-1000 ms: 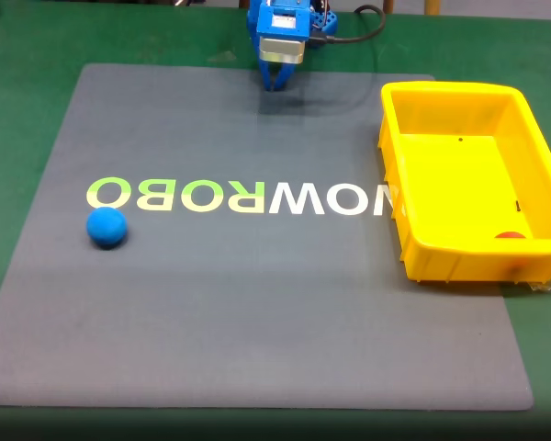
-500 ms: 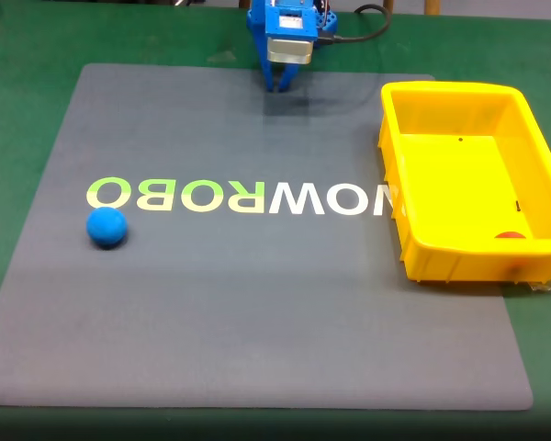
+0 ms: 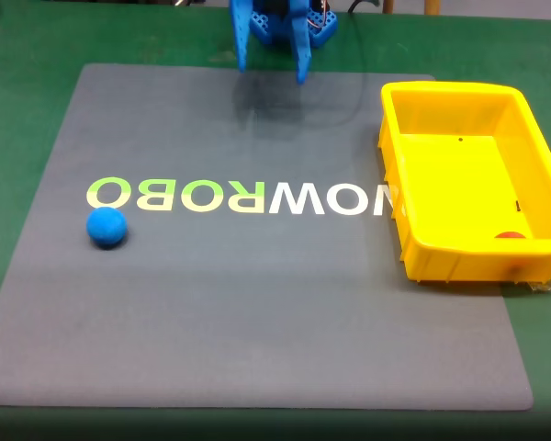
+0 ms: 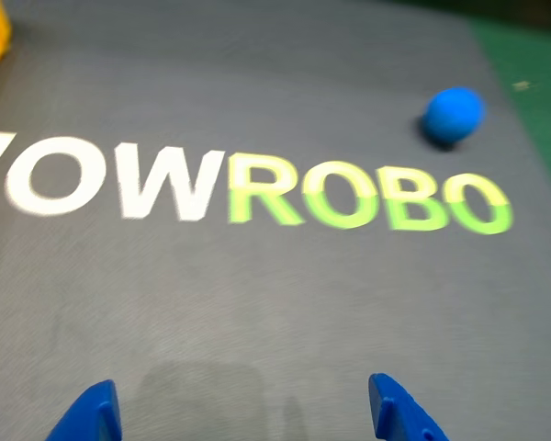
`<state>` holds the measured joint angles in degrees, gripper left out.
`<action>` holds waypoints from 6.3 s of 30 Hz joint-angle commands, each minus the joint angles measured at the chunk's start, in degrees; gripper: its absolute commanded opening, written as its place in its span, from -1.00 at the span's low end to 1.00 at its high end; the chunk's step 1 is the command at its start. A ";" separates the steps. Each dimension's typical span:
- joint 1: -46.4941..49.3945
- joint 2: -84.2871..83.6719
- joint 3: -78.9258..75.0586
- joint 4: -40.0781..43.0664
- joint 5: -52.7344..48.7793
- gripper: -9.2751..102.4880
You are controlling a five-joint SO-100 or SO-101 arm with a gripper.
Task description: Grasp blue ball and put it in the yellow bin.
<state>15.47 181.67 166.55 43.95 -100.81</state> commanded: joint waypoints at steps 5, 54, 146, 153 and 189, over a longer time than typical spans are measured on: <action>9.67 -33.40 -26.10 -12.57 -0.53 -0.25; 14.41 -127.79 -102.13 -14.24 5.63 -0.24; -39.73 -82.79 -76.20 -8.53 22.68 0.14; -38.94 -80.60 -75.32 -7.56 22.50 0.13; -15.21 8.88 7.29 20.92 9.93 -0.83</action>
<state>-1.23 189.84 172.27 64.69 -90.09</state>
